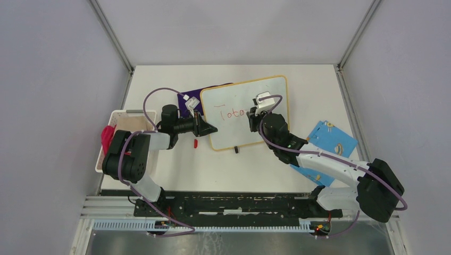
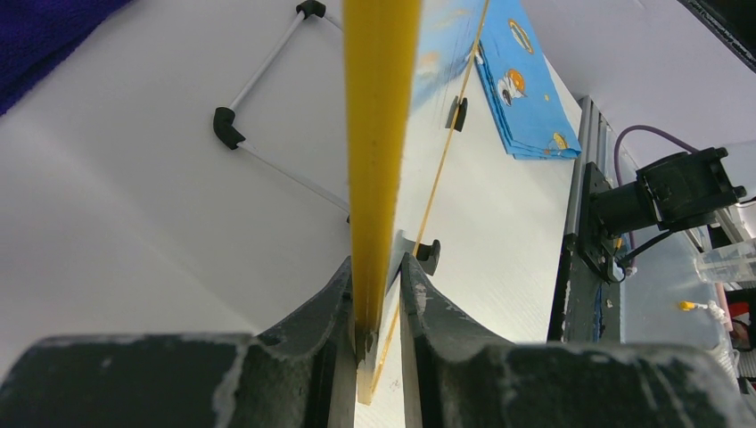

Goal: Write a sentence on the whiteboard

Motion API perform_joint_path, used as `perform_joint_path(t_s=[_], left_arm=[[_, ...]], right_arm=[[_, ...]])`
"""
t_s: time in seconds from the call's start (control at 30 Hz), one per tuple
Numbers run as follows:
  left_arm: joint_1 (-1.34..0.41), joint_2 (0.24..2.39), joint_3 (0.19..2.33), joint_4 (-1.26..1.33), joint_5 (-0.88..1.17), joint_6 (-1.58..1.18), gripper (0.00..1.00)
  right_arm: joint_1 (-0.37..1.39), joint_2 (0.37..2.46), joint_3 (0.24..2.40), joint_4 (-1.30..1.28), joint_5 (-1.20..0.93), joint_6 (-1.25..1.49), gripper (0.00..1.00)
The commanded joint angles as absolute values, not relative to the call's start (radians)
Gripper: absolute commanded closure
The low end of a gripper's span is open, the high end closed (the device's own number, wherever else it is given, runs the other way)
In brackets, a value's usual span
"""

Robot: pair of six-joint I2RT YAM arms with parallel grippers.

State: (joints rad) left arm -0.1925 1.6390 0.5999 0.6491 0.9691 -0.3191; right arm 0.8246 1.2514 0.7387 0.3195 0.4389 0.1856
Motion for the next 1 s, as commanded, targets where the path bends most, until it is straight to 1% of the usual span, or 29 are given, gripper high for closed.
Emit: perform_joint_path(t_s=[0.0, 0.57, 0.73, 0.97], left_arm=[[-0.192, 1.650, 0.606, 0.570, 0.835, -0.235, 0.98], [-0.195, 1.649, 0.607, 0.568, 0.832, -0.232, 0.98], [-0.195, 1.651, 0.606, 0.565, 0.831, -0.232, 0.98], [-0.198, 1.648, 0.607, 0.557, 0.828, -0.225, 0.98]], right_arm=[[0.823, 1.243, 0.747, 0.351, 0.447, 0.184, 1.00], [0.823, 1.193, 0.681, 0.344, 0.457, 0.198, 1.00], [0.822, 1.168, 0.707, 0.345, 0.463, 0.188, 1.00], [0.812, 1.187, 0.763, 0.341, 0.462, 0.169, 1.00]])
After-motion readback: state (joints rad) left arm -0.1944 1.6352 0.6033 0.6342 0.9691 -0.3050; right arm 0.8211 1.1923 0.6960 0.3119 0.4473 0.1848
